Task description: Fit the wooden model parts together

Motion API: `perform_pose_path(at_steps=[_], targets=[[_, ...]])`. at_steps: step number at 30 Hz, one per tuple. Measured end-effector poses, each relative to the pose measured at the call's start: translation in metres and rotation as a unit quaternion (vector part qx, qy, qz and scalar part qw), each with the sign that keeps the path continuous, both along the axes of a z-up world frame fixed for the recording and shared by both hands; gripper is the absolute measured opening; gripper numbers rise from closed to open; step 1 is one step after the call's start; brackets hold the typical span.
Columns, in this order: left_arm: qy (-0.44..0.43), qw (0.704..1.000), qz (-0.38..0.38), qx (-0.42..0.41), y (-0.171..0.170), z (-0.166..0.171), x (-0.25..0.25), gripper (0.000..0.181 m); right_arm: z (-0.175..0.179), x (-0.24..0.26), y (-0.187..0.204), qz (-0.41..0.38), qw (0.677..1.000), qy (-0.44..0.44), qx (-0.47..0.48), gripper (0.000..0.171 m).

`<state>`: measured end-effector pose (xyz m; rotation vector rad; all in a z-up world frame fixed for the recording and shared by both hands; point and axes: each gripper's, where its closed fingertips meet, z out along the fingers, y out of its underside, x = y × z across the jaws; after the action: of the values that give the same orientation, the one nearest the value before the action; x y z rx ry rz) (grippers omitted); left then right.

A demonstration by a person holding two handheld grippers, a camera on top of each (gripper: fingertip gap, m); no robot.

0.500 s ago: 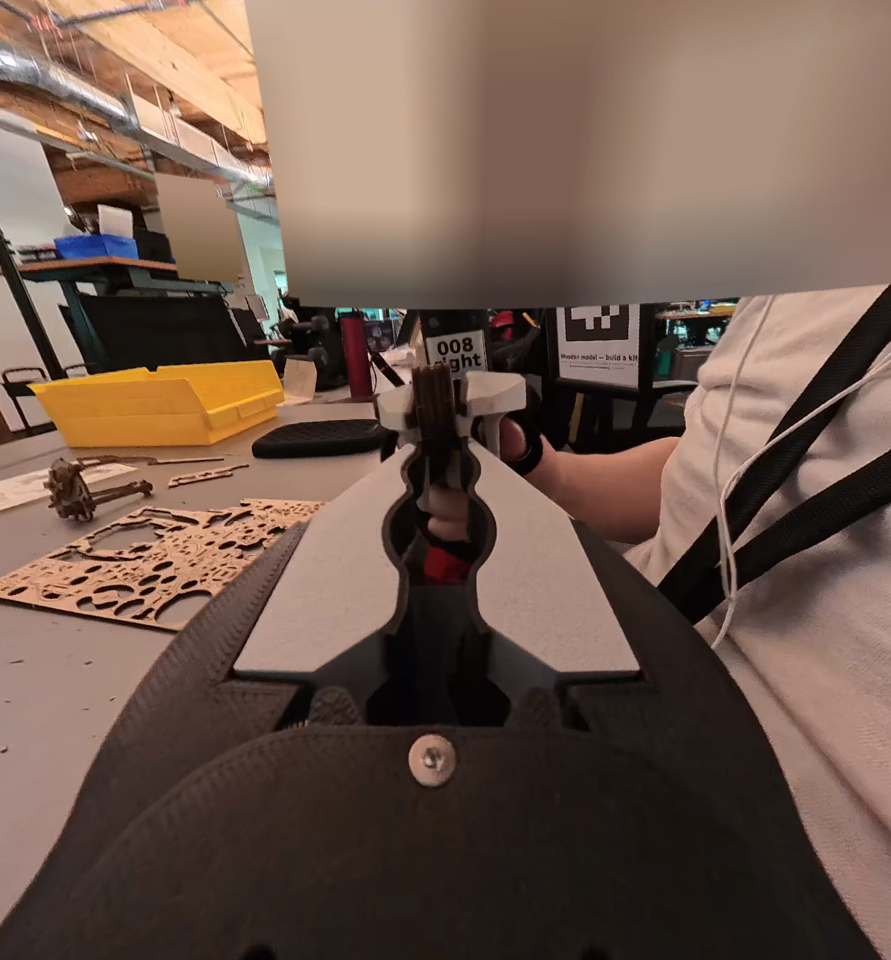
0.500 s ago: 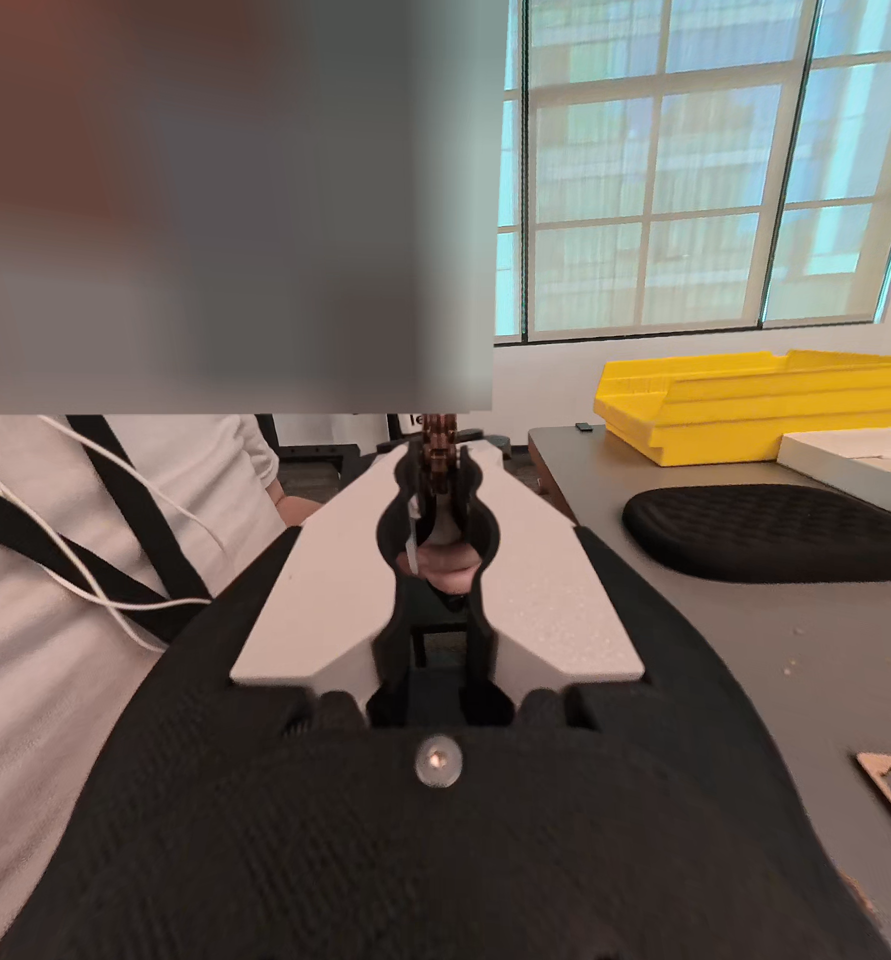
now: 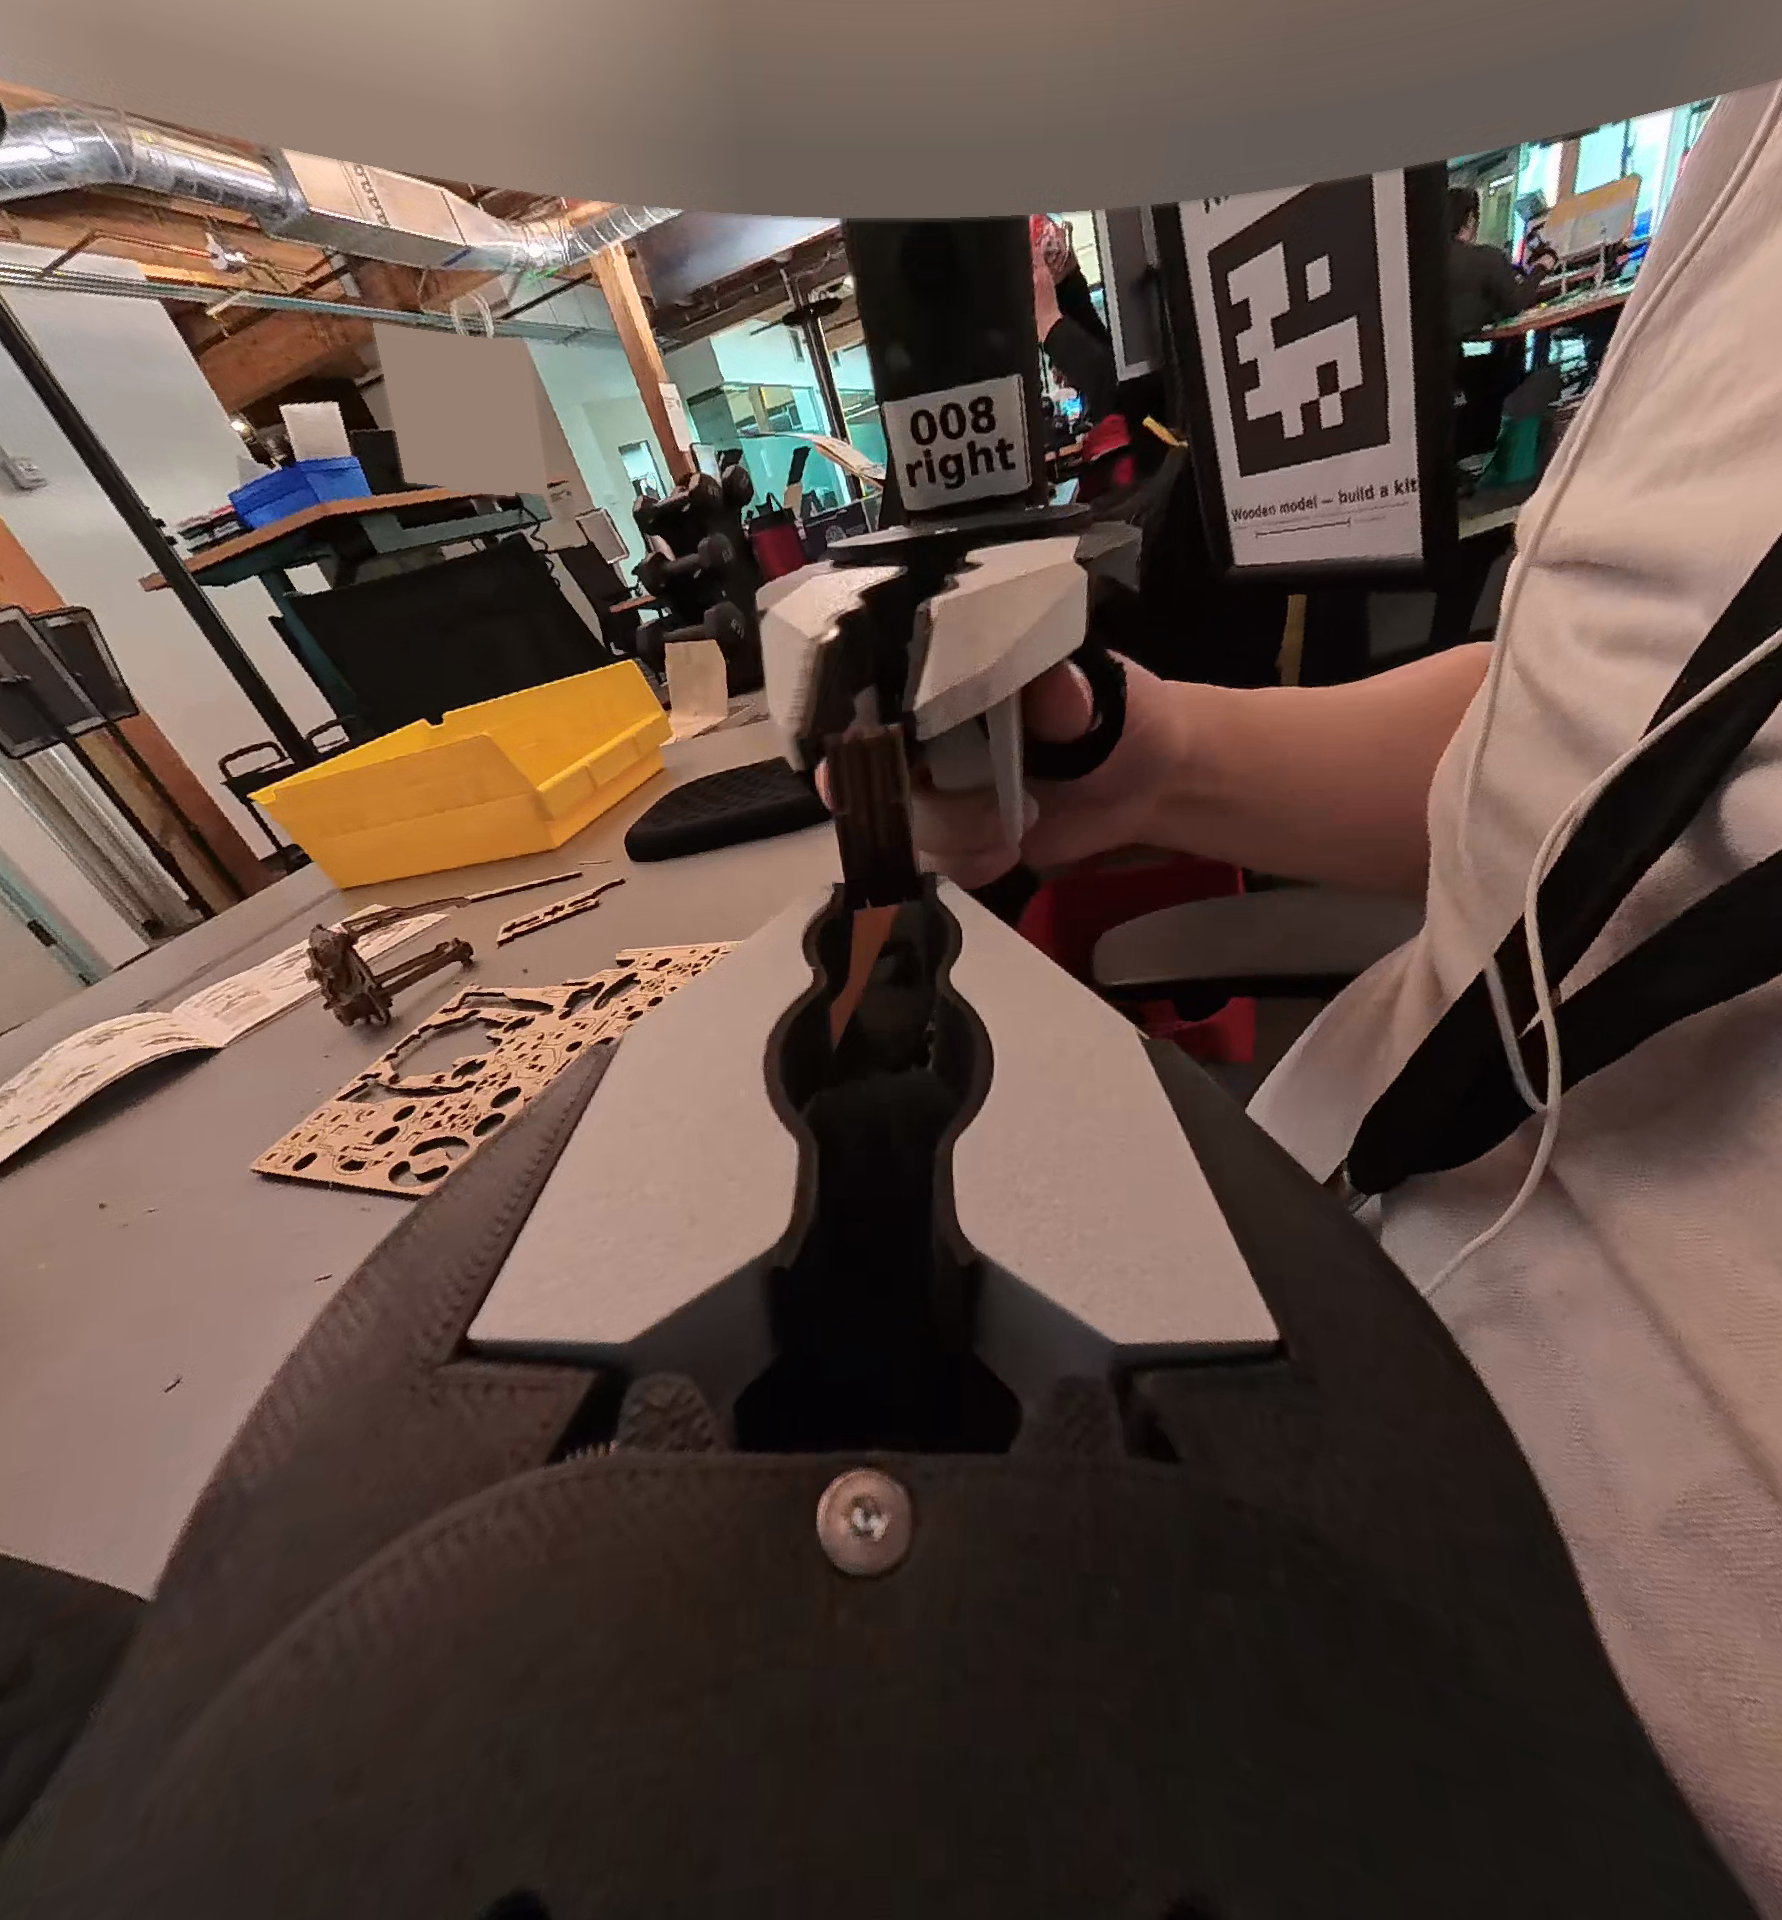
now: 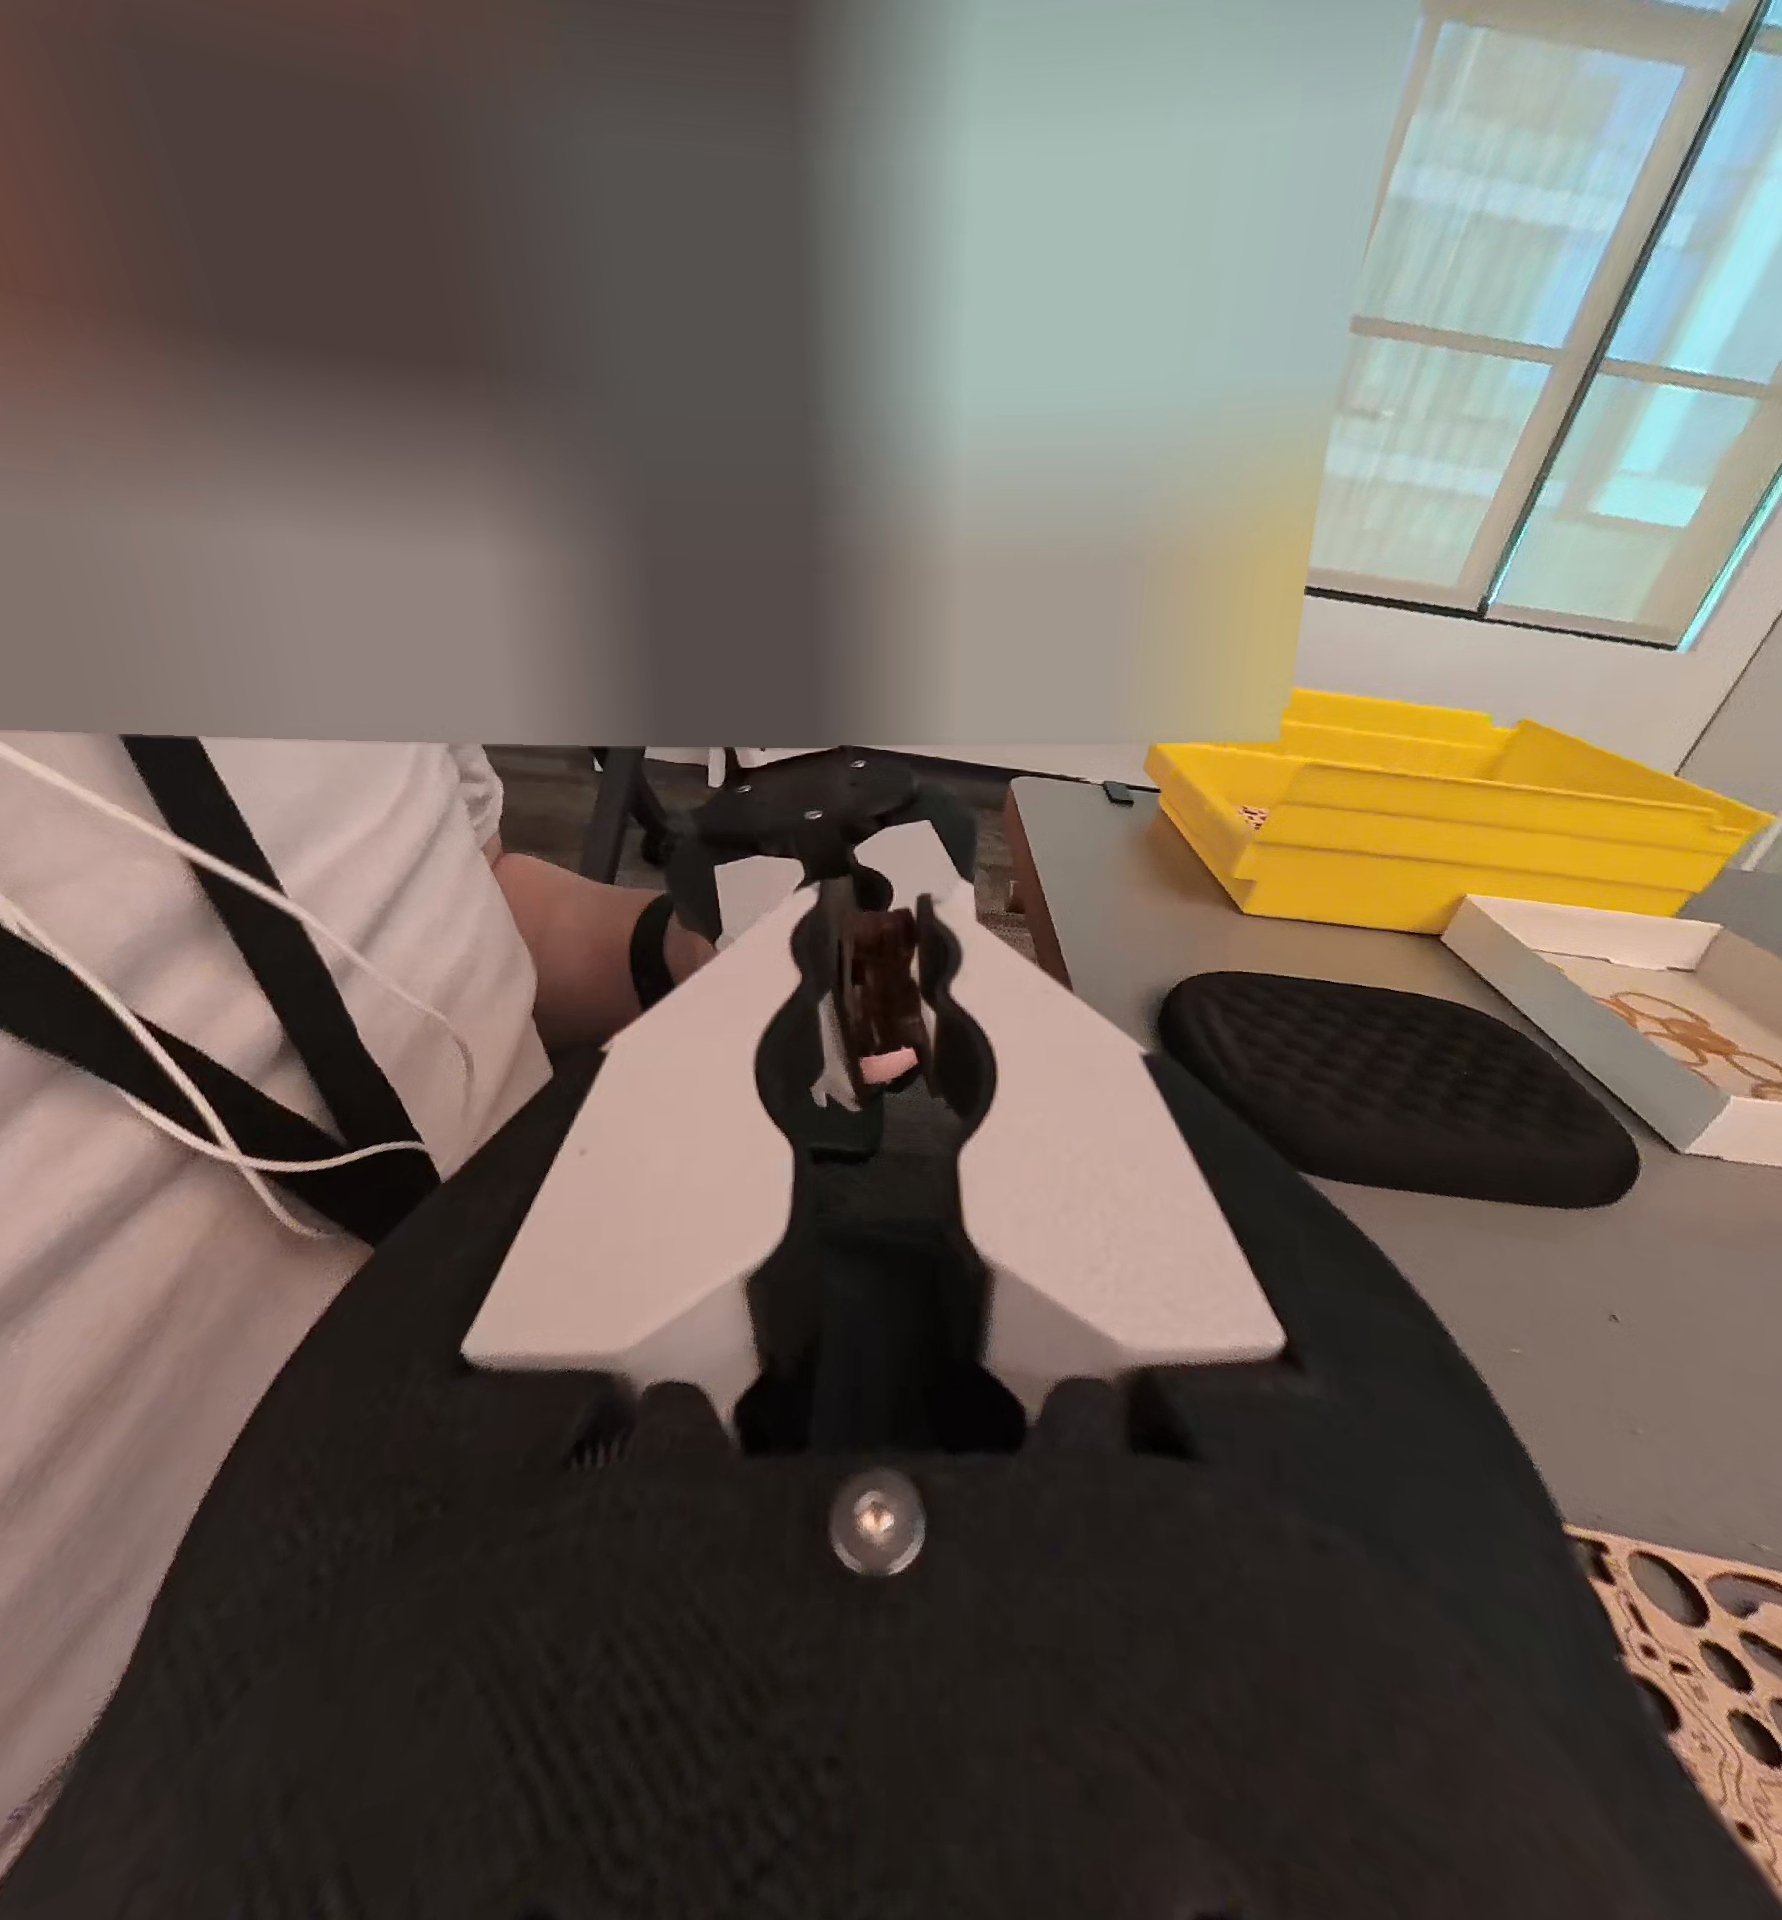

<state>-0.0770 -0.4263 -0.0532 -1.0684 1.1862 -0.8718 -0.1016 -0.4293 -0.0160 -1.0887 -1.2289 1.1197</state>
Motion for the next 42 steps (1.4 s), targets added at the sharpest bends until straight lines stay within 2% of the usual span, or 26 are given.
perform_pose_path(at_steps=[15, 21, 33, 36, 42], targets=[[0.002, 1.0, 0.001, 0.011, -0.006, 0.0, 0.003, 0.011, -0.006, 0.001, -0.006, -0.006, 0.999, -0.032, 0.037, 0.012], [0.003, 1.0, 0.0, 0.004, -0.005, -0.001, 0.003, 0.011, -0.007, 0.0, -0.005, -0.036, 0.996, -0.019, 0.08, 0.012], [-0.009, 1.0, 0.006, -0.015, 0.0, 0.001, 0.0, 0.012, -0.005, -0.004, 0.001, -0.091, 0.99, 0.002, 0.106, 0.01], [-0.018, 1.0, -0.01, -0.014, -0.005, 0.004, 0.0, 0.012, -0.002, -0.004, -0.006, -0.052, 0.995, 0.014, 0.08, 0.011], [-0.033, 0.999, -0.011, 0.001, -0.004, 0.009, -0.001, 0.012, 0.004, -0.003, -0.003, -0.047, 0.995, 0.024, 0.085, 0.015]])
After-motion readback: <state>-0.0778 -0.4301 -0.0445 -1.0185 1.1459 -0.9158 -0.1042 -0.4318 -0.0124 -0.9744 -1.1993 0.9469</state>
